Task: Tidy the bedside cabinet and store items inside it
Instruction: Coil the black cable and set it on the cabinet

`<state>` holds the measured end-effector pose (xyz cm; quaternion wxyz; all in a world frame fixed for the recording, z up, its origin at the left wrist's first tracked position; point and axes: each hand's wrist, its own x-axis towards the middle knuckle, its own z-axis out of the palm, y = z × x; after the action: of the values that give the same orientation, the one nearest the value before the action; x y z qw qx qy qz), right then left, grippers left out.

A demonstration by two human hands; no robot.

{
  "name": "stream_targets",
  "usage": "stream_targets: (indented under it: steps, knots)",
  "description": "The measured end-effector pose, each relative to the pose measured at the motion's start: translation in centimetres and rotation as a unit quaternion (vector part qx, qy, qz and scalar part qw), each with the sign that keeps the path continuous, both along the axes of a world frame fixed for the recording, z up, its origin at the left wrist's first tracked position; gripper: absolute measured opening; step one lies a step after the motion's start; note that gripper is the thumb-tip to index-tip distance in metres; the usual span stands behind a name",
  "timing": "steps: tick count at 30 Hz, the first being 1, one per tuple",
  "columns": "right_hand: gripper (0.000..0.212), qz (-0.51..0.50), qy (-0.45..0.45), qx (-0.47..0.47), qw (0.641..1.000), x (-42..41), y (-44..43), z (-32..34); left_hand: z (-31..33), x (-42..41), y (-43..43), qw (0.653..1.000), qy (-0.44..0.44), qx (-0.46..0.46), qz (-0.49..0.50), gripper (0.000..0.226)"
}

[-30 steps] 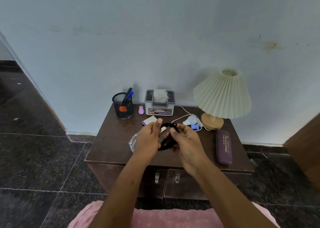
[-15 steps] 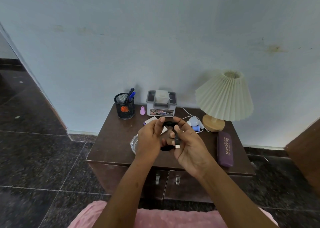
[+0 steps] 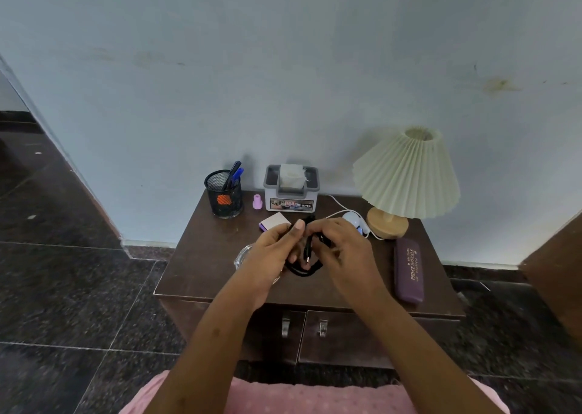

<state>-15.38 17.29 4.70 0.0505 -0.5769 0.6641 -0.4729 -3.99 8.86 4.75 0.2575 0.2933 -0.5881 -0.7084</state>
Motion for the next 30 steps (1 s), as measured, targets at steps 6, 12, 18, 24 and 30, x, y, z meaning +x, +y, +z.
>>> stream_targets:
  steps: [6, 12, 18, 24, 30]
  knots:
    - [0.020, 0.049, -0.112, -0.025, 0.992, 0.4, -0.1, 0.6, 0.6, 0.2, 0.0, 0.997, 0.029, 0.050, 0.048, 0.029]
    - [0.019, 0.085, -0.492, -0.041, 0.866, 1.0, -0.4, 0.4, 1.2, -0.5, 0.8, 0.987, 0.068, 0.103, 0.108, 0.033]
    - [0.019, 0.091, -0.646, -0.062, 0.756, 0.4, -0.3, 1.2, 0.4, 0.4, -0.2, 0.990, 0.004, 0.118, 0.073, 0.032]
    - [0.022, 0.088, -0.598, 0.007, 0.797, 0.5, -0.3, 0.3, 0.0, 0.9, -0.8, 0.993, -0.106, 0.034, 0.049, 0.031]
    - [0.018, 0.096, -0.572, 0.059, 0.813, 0.6, -0.7, 0.1, -0.8, 0.0, -0.1, 0.989, -0.112, -0.042, 0.082, 0.024]
